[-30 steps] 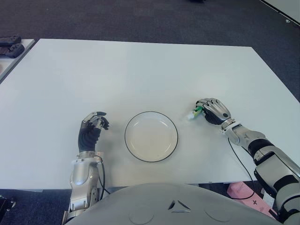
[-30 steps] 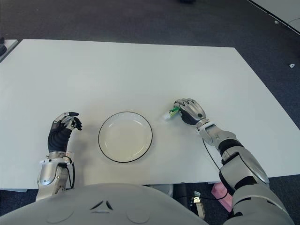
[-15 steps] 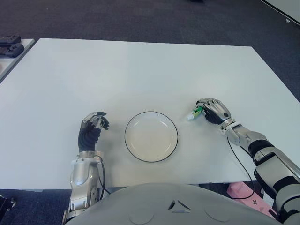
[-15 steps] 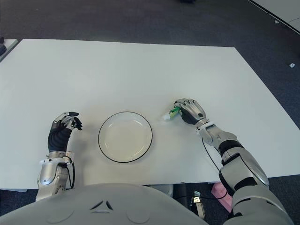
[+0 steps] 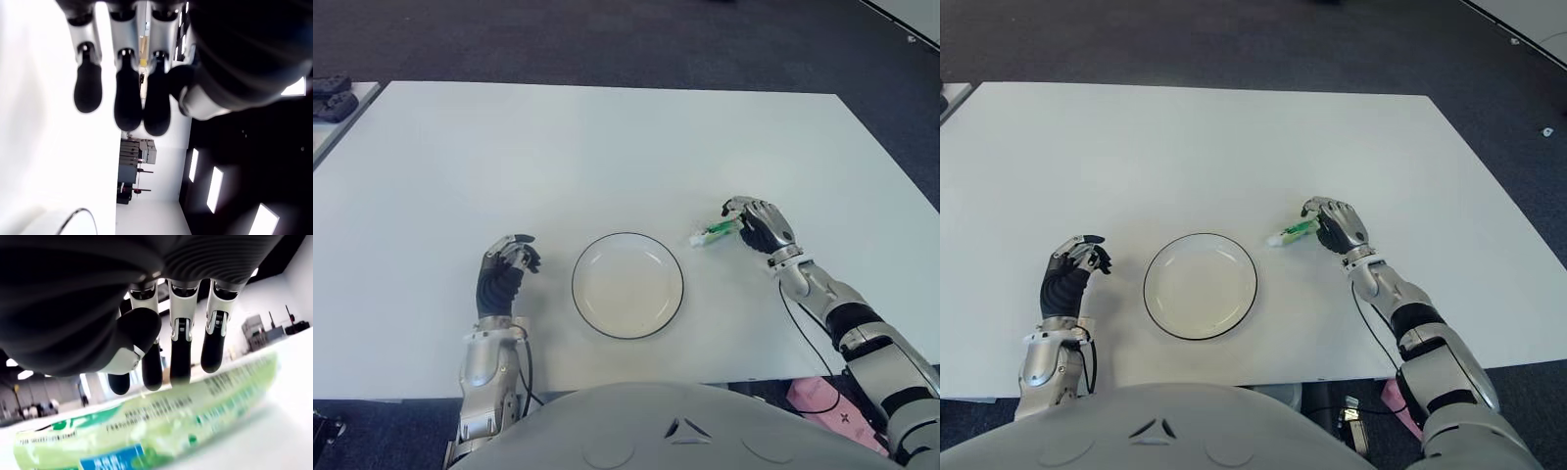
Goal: Put the toothpaste on the table into the plate.
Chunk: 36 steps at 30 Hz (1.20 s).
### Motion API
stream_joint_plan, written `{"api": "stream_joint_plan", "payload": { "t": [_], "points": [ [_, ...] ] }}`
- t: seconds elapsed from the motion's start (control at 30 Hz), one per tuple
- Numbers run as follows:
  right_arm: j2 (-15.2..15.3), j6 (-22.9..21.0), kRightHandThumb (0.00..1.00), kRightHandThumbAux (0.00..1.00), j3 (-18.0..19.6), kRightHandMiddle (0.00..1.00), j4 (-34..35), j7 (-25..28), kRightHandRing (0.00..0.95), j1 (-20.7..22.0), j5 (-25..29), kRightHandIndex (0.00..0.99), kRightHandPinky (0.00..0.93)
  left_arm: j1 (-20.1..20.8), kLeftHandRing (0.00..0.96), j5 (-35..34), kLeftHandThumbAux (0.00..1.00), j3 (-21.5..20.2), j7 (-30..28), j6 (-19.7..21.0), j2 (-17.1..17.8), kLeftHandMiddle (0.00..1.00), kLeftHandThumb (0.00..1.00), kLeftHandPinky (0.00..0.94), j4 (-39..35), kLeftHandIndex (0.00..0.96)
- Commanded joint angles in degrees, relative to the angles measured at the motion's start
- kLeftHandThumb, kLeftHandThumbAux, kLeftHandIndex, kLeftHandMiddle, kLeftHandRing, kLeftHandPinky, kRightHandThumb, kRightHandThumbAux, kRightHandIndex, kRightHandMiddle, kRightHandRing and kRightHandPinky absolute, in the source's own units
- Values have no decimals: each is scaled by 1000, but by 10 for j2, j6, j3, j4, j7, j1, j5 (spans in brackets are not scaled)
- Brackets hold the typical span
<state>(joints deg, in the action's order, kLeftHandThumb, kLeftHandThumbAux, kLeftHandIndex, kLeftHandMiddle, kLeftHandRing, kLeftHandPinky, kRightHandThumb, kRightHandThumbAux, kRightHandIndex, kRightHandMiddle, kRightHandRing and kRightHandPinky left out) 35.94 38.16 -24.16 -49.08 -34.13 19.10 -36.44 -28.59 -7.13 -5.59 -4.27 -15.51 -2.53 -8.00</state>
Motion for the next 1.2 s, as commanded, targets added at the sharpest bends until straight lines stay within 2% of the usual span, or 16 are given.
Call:
{"api": "stream_joint_plan", "payload": {
  "t": [0.03,0.23,0.47,0.67,0.9,1.03,1.2],
  "points": [
    [-22,-16,1000,668,34,439,26,-12,489,-21,17,391,484,1,632,8,718,5,9,6,-3,626,705,627,0,439],
    [-51,-17,1000,665,70,430,68,-26,488,-48,31,413,509,9,635,7,718,3,4,6,-1,625,705,626,7,439],
    [-89,-26,1000,665,109,419,119,4,486,-75,74,424,542,13,637,3,719,1,1,2,0,625,705,632,14,438],
    [-131,-45,1000,663,131,420,163,18,489,-89,92,439,529,18,637,-4,719,0,-8,-1,5,630,704,632,22,438],
    [-181,-85,1000,662,139,433,225,11,489,-105,74,453,490,21,635,-11,718,0,-12,2,10,635,703,629,28,439],
    [-217,-117,1000,663,133,436,298,11,480,-125,56,449,467,23,629,-15,718,0,-13,8,13,632,704,618,29,438],
    [-234,-119,1000,661,131,446,336,28,479,-136,58,455,490,26,627,-14,718,0,-10,13,15,629,705,623,27,439]
  ]
}}
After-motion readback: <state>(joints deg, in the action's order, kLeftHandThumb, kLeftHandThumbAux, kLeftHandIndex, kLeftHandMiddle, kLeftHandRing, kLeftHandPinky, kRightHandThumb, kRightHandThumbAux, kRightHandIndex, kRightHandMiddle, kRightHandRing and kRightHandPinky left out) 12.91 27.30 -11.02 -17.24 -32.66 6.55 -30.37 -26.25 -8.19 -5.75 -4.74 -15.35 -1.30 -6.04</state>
